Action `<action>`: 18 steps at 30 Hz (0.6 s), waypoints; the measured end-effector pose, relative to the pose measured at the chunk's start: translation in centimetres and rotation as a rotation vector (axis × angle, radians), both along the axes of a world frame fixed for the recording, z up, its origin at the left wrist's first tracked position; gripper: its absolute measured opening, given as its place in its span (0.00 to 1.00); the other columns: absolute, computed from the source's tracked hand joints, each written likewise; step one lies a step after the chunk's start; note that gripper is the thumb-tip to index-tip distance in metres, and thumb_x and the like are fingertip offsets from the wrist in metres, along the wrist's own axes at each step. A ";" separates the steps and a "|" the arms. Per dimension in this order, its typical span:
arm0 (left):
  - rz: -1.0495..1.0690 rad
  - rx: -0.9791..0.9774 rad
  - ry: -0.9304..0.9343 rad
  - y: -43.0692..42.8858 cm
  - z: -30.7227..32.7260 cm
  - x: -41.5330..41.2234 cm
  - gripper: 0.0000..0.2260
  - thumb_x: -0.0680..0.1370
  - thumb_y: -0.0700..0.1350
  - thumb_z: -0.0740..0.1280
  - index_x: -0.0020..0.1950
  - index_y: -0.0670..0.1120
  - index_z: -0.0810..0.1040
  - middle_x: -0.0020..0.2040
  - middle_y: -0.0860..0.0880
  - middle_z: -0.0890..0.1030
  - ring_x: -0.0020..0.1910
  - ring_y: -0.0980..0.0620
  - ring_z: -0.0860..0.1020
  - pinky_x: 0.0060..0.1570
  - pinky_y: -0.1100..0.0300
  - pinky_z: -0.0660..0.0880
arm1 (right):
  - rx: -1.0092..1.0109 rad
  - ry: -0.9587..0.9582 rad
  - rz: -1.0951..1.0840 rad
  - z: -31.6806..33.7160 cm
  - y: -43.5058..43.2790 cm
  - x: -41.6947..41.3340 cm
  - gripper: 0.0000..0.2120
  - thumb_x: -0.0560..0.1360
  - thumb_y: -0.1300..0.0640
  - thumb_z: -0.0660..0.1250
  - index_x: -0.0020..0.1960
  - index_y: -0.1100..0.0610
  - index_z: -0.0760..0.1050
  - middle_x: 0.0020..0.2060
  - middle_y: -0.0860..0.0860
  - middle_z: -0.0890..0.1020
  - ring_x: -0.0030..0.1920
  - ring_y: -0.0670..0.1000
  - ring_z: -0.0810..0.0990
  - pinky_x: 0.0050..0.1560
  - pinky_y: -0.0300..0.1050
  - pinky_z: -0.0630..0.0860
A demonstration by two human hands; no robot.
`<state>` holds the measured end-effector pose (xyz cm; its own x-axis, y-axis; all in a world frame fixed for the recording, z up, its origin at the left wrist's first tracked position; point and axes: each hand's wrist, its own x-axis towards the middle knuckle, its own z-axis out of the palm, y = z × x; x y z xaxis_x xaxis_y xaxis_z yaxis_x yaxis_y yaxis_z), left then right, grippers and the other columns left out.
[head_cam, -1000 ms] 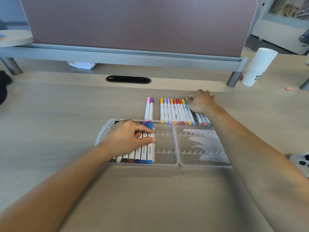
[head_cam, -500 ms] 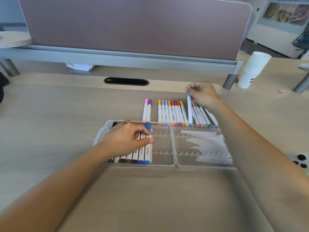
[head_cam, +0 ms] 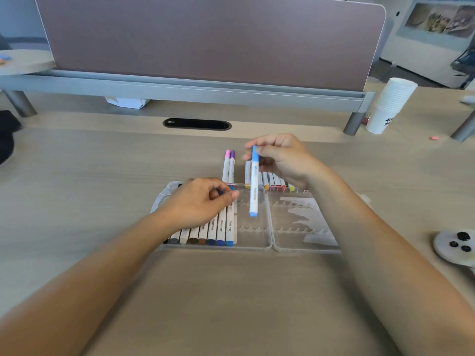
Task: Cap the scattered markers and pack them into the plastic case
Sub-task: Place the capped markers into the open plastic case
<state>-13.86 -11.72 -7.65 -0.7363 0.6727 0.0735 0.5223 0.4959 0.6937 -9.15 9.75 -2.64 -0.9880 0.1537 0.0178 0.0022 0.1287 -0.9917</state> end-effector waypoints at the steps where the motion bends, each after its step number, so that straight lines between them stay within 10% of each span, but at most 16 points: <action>1: 0.009 0.001 0.011 0.0 0.0 0.1 0.13 0.78 0.61 0.63 0.44 0.55 0.81 0.31 0.50 0.78 0.28 0.58 0.73 0.34 0.61 0.68 | 0.003 -0.019 0.054 -0.6 -0.4 0.0 0.13 0.81 0.68 0.58 0.51 0.58 0.80 0.41 0.53 0.86 0.42 0.49 0.83 0.45 0.42 0.78; 18: 0.068 -0.244 0.286 0.4 -0.4 1.4 0.33 0.68 0.74 0.61 0.67 0.56 0.68 0.38 0.56 0.73 0.39 0.58 0.72 0.38 0.58 0.72 | 0.634 -0.139 0.092 -3.1 -1.9 0.1 0.08 0.77 0.57 0.71 0.54 0.50 0.84 0.46 0.45 0.85 0.46 0.45 0.83 0.53 0.44 0.81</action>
<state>-12.43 -11.37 -8.08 -0.7530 0.6459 0.1257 0.6376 0.6691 0.3818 -9.08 7.84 -5.79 -0.9962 0.0703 -0.0521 0.0863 0.6939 -0.7148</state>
